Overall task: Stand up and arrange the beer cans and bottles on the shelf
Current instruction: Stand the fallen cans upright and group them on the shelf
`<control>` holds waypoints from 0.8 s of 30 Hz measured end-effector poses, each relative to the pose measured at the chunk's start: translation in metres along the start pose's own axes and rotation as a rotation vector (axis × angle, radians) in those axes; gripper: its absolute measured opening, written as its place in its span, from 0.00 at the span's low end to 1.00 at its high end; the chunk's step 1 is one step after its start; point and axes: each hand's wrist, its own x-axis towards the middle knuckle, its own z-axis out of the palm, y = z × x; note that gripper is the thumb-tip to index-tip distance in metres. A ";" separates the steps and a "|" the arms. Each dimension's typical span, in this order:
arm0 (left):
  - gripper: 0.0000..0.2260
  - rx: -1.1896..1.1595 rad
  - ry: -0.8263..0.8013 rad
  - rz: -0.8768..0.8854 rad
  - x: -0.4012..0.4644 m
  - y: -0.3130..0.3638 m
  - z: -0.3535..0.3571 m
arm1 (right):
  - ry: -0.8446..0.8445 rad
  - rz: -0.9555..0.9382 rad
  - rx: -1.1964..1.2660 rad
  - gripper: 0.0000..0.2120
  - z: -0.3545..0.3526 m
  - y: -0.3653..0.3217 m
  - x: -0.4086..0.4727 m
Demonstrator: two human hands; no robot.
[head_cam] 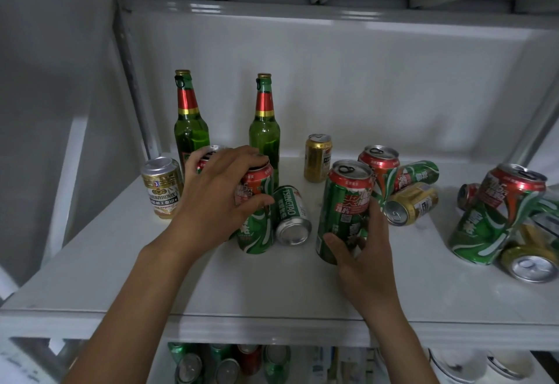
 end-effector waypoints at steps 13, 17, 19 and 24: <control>0.26 0.002 0.018 0.015 -0.002 0.000 0.002 | -0.009 -0.015 0.009 0.40 0.000 0.003 0.001; 0.26 0.023 0.020 0.029 -0.003 0.000 0.003 | -0.001 -0.038 0.007 0.40 -0.001 0.001 0.001; 0.26 0.037 0.024 0.039 -0.003 0.000 0.002 | 0.002 -0.047 -0.018 0.41 -0.003 -0.001 0.001; 0.28 0.017 0.061 0.042 -0.005 0.005 0.002 | 0.012 -0.035 -0.088 0.49 -0.023 -0.005 -0.004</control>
